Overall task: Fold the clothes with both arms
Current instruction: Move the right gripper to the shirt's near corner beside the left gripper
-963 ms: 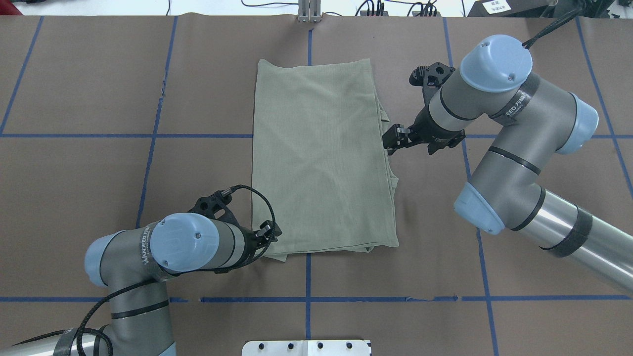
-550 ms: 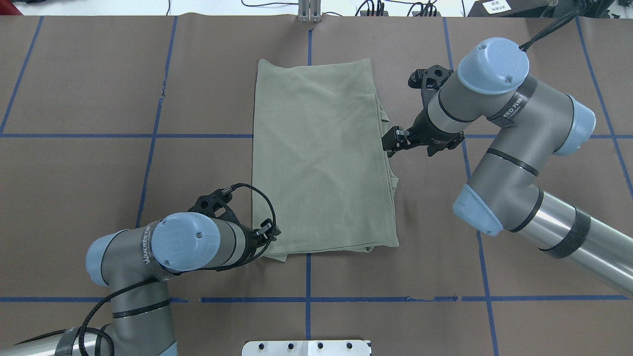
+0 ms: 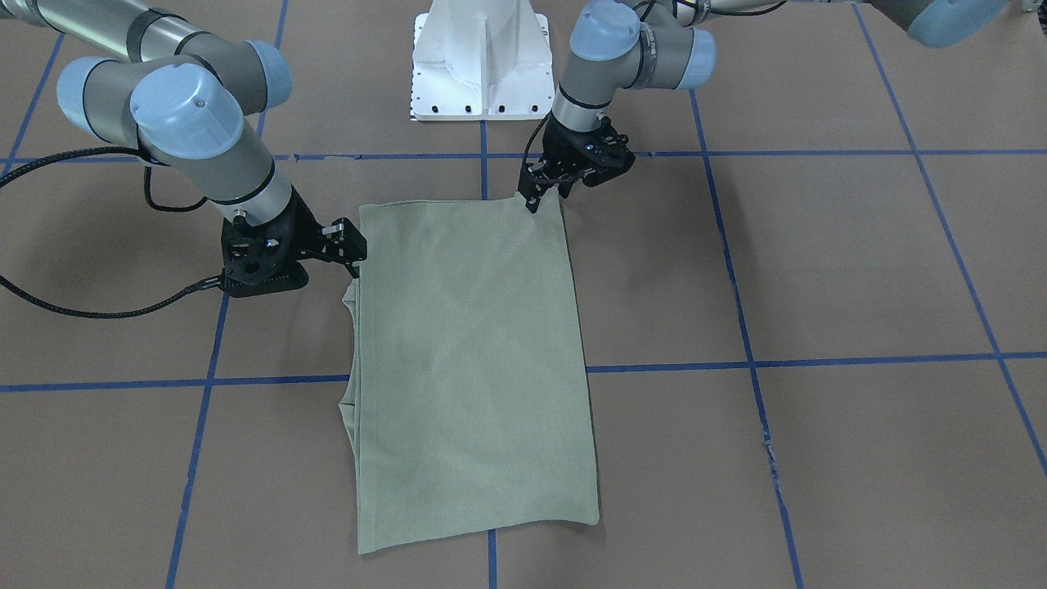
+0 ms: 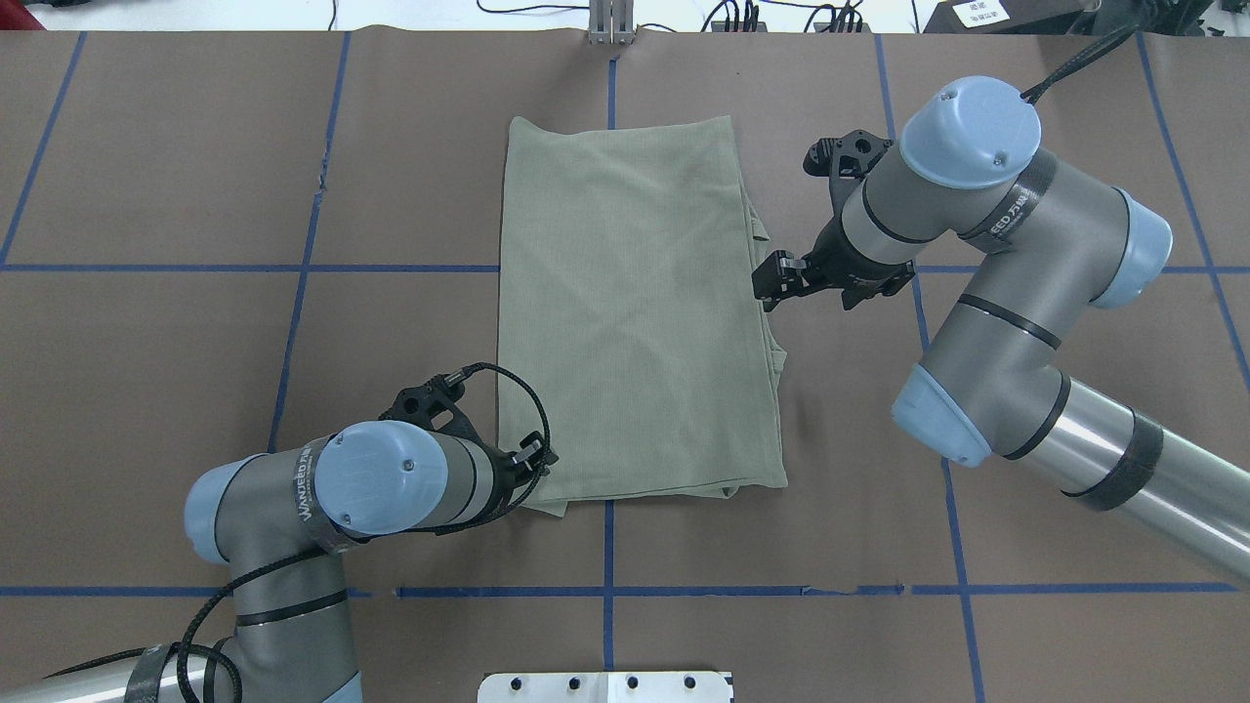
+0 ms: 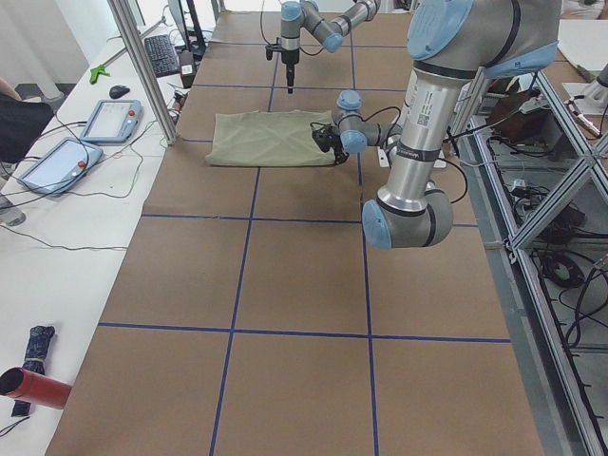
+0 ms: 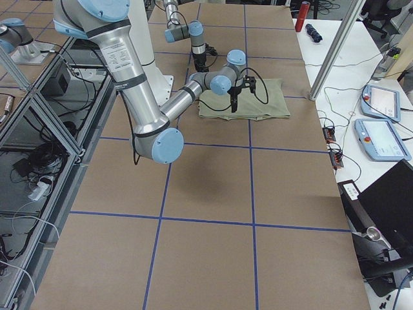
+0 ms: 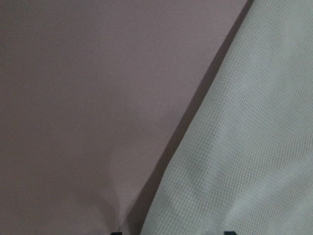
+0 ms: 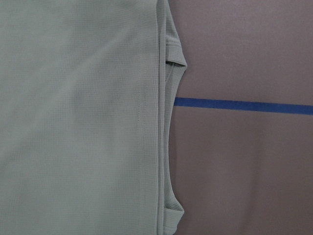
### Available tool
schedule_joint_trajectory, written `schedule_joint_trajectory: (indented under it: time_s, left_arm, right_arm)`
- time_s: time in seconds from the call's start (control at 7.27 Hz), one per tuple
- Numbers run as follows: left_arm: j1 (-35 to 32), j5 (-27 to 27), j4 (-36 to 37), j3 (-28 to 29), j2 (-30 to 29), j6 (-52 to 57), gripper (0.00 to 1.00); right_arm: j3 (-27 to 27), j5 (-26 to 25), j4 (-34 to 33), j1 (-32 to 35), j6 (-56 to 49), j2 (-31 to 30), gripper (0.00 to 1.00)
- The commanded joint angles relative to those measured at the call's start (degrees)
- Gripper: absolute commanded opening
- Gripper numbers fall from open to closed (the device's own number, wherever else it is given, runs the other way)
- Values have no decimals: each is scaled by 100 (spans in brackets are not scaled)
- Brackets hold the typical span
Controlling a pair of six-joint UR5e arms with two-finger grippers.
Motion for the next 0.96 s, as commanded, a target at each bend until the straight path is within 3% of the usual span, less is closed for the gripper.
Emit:
schedule_joint_trajectory:
  time_s: [0.0, 0.28, 0.69, 0.83]
  left_arm:
    - [-5, 5, 7, 21, -31, -14, 61]
    - [-5, -4, 7, -6, -22, -14, 37]
    - [12, 5, 16, -67, 4, 21, 15]
    - [30, 5, 16, -50, -13, 21, 0]
  right_arm:
    - [-15, -1, 0, -1, 0, -2, 100]
    - [-7, -9, 0, -1, -9, -10, 100]
    - [-7, -9, 0, -9, 0, -19, 100]
    - [-7, -27, 0, -27, 0, -28, 100]
